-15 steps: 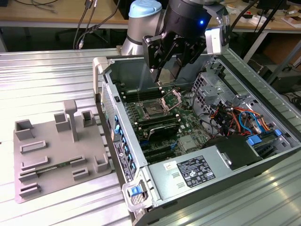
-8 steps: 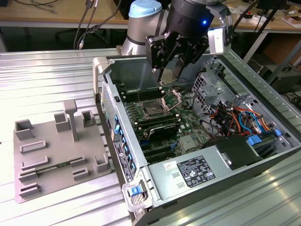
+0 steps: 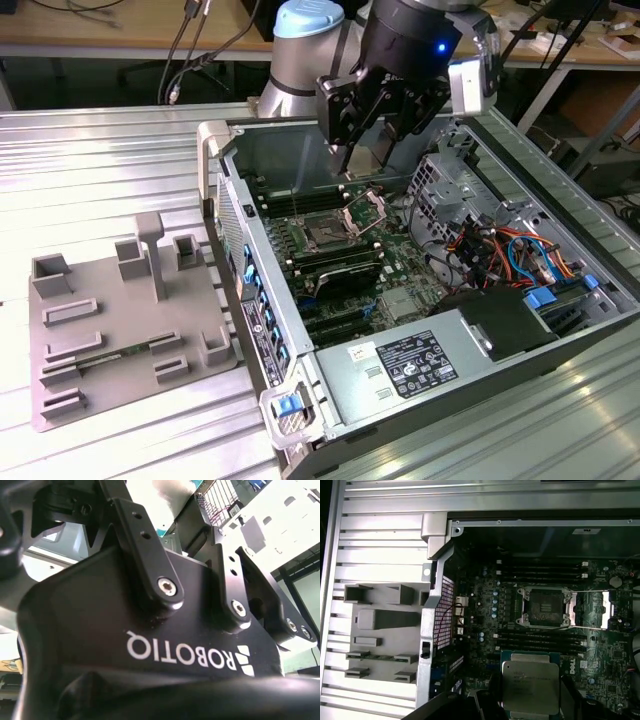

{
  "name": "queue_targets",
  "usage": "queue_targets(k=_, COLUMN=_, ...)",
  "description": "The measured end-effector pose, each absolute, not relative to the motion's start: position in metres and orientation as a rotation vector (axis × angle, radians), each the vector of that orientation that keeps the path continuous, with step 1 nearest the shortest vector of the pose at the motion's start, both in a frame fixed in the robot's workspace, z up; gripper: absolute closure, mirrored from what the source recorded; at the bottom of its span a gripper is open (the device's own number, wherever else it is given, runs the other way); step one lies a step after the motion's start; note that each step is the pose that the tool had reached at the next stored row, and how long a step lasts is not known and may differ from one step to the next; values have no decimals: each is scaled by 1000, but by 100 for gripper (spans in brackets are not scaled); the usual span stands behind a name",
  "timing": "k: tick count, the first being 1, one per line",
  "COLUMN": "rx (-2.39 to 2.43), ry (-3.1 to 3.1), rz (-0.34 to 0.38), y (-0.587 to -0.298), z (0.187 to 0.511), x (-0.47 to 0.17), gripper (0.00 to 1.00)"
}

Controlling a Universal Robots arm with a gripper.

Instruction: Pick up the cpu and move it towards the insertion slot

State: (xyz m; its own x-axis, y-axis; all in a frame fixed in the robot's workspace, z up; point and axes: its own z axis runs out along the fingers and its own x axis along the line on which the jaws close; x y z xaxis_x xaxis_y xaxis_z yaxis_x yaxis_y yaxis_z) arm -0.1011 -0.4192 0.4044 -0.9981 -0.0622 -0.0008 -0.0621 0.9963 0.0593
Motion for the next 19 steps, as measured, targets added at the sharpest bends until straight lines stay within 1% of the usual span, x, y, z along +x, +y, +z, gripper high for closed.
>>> queue_targets(k=19, rx=98, ry=-3138, rz=-93, y=-419, z=404, x=-84, gripper=45)
